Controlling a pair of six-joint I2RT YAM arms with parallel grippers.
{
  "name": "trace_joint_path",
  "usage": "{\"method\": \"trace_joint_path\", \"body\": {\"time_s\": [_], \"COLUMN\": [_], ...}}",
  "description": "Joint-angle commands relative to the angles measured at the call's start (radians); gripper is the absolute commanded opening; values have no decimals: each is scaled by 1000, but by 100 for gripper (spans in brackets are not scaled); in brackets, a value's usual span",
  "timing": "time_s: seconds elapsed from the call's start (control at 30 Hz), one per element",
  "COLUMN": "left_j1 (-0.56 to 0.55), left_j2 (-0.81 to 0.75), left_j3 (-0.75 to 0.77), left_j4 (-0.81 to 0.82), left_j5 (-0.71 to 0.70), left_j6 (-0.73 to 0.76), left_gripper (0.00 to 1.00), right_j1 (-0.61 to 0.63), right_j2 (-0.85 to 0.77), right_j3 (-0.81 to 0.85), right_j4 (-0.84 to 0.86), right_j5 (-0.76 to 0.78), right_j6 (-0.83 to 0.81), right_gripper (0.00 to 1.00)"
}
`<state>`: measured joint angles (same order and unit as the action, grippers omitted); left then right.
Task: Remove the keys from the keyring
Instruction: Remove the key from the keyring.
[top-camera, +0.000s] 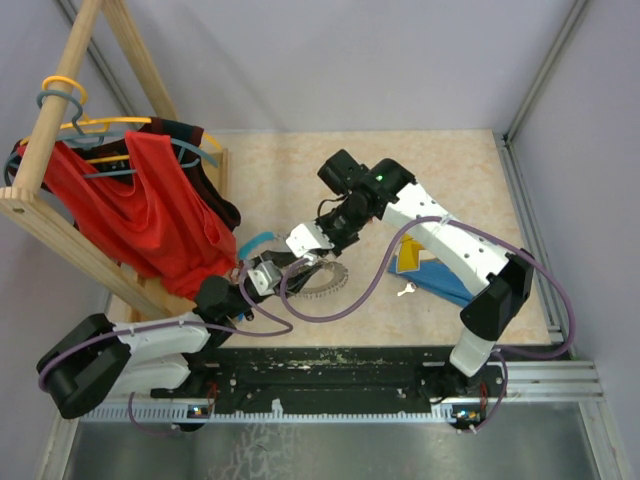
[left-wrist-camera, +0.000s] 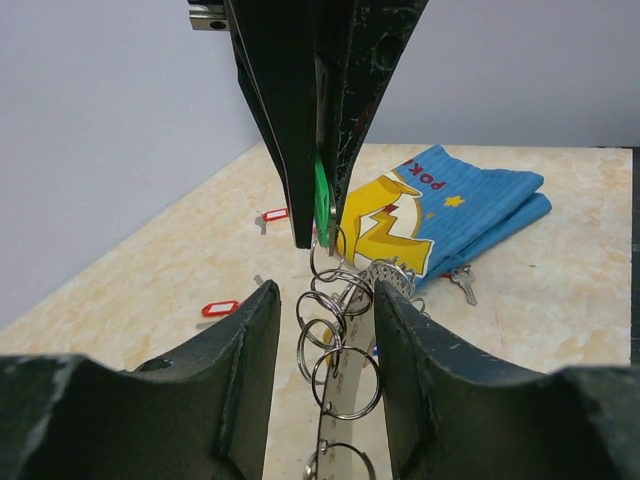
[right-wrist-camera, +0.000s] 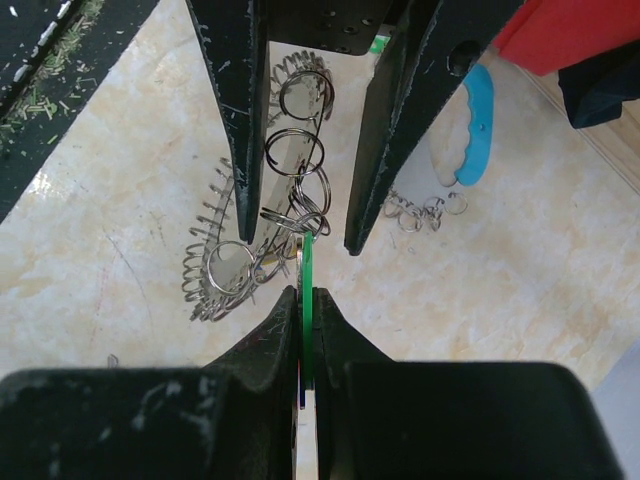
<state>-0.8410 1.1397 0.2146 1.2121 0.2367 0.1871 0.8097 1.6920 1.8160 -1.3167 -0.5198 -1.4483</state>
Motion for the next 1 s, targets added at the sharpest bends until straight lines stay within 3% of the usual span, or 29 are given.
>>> {"method": "trace_joint_path", "body": {"time_s": [0.0, 0.47, 0.97], "left_j1": [-3, -3, -3], "left_j2": [-7, 34, 32], "left_j3": [-11, -34, -32], "left_j4": [54, 141, 148], "left_j5": [46, 92, 75], "left_j6": [51, 95, 88], "left_gripper": [48, 46, 34], "right_j1": [11, 11, 11], "right_j2": [-23, -11, -10], "right_j3": [62, 80, 76], "right_j4": [-23, -15, -13], "right_j5": [-73, -77, -83], "right_j6": [-40, -17, -9], "right_gripper": [0, 0, 0]}}
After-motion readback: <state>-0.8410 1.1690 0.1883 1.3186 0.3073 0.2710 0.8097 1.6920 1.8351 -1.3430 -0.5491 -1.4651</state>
